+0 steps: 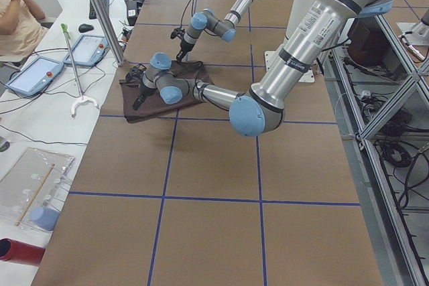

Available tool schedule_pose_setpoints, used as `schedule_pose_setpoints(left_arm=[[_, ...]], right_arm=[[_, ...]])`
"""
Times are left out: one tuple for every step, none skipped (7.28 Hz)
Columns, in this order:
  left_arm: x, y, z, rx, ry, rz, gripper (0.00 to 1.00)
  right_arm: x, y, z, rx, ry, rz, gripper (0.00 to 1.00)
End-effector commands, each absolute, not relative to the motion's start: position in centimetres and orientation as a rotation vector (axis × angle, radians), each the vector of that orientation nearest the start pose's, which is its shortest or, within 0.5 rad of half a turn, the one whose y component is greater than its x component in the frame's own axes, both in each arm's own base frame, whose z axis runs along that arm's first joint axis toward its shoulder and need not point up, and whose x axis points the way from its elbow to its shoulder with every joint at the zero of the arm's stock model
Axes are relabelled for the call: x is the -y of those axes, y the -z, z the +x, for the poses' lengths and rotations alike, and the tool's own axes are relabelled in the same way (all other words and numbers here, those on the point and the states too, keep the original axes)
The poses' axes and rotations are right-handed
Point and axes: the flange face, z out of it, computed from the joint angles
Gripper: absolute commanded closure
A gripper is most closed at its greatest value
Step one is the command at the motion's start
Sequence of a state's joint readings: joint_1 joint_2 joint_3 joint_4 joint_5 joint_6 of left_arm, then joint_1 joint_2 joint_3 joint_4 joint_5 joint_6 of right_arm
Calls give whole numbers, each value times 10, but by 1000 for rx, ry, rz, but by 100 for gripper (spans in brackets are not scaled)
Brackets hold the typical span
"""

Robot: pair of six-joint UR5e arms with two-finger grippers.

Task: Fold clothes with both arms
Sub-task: 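Move the right gripper to the shirt collar while the left gripper holds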

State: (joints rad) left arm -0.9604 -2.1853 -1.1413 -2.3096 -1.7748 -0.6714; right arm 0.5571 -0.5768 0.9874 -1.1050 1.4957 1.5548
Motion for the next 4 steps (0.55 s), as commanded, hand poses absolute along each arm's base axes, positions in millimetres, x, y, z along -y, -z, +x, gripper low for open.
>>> schedule_pose_setpoints(left_arm=[[695,-416,348,-703,-36,625,0],[694,-414,349,-705,-38,627,0],[693,-410,350,-710,-40,632,0],[692,-409,351,-713,-42,634,0]], right_arm=[[570,-218,-650,833,-534,316,100],[559,-208,-636,827,-529,310,100],[527,-214,-618,847,-509,304,100],[482,-237,-595,883,-489,301,100]])
